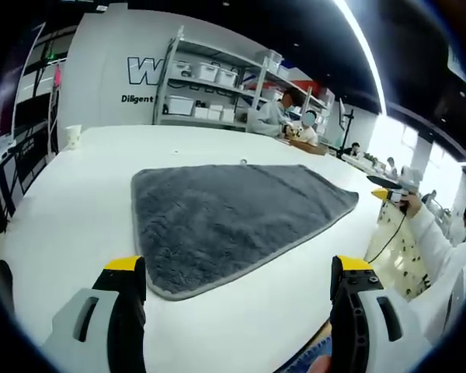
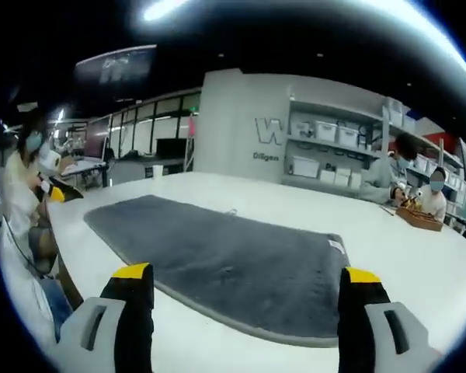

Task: Open the folded towel by lifting each exposed corner and separating the folded layers until the towel lies flat within the target outline without major curled edges

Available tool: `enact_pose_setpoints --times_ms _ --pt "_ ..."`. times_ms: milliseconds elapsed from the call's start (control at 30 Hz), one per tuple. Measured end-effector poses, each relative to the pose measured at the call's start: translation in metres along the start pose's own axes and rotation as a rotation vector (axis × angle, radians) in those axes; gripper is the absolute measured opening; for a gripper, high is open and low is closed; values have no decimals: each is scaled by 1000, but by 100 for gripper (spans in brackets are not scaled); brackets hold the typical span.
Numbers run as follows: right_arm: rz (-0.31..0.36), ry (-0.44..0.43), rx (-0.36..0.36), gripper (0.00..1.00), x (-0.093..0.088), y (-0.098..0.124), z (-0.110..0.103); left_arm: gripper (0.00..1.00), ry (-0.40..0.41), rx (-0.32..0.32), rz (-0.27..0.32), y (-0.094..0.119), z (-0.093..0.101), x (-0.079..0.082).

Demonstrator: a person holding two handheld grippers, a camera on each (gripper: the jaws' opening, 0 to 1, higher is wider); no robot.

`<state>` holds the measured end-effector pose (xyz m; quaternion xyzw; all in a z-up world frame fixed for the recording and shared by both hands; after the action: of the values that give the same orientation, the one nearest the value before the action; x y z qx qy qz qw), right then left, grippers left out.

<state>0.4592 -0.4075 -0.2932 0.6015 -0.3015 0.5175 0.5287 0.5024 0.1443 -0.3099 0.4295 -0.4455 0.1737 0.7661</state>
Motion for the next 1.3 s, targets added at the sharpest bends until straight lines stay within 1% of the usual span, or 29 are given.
enact_pose_setpoints --times_ms 167,300,367,400,467,567,600,633,667,700,767,800,867,900,933,1000,1133,1167,1200,1300 --pt "-11 3 -15 99 -9 12 -12 98 2 -5 3 2 -2 -1" --pt "-13 -16 -39 99 -14 15 -8 98 7 -4 8 2 -3 -2" --pt "-31 -27 -73 99 -19 15 -1 98 11 -3 12 2 -4 -2" --pt "-47 -37 -105 99 -22 13 6 98 12 -3 11 2 -4 -2" --pt "-46 -72 -156 99 -27 10 17 98 11 -3 6 2 -5 -3" --pt "-54 -129 -216 97 -34 1 35 98 13 -1 2 4 -7 -5" --pt "-62 -149 -234 95 -37 -1 39 98 15 1 5 6 -8 -5" --pt "-80 -198 -261 94 -41 -5 46 98 17 3 6 7 -9 -6" --pt "-102 -219 -269 94 -45 -9 52 98 19 5 8 8 -10 -6" --pt "-94 -258 -281 94 -49 -16 58 98 21 7 10 9 -11 -7" --pt "-78 -300 -316 92 -54 -23 70 98 25 10 11 10 -12 -7" --pt "-76 -334 -358 86 -59 -27 82 98 27 12 12 11 -13 -7" --pt "-78 -352 -417 71 -67 -30 96 98 31 15 18 12 -14 -7" --pt "-75 -354 -429 58 -69 -31 100 98 32 15 21 12 -15 -7" --pt "-78 -340 -435 48 -73 -35 107 98 35 15 24 12 -15 -7" --pt "-121 -343 -500 29 -81 -36 115 98 39 14 22 10 -16 -8" --pt "-121 -399 -559 9 -89 -37 125 98 37 9 17 7 -16 -7" --pt "-122 -393 -559 2 -89 -37 124 98 37 9 19 6 -16 -6" --pt "-122 -384 -579 0 -89 -36 123 98 37 9 19 6 -16 -6" --pt "-135 -384 -625 0 -90 -32 119 98 39 8 12 3 -17 -6"
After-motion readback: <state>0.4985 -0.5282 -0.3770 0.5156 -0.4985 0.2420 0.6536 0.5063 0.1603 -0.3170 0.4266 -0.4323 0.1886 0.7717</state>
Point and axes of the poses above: the point that each gripper's makers call its tool centre point, and the gripper's own axes: y roughly backward along the fingers, z roughly to its right, x roughly out of its top, the point moved 10 cm from there along y, roughly backward along the fingers, and after that the axes turned 5 degrees about -z, right-handed, at the moved point
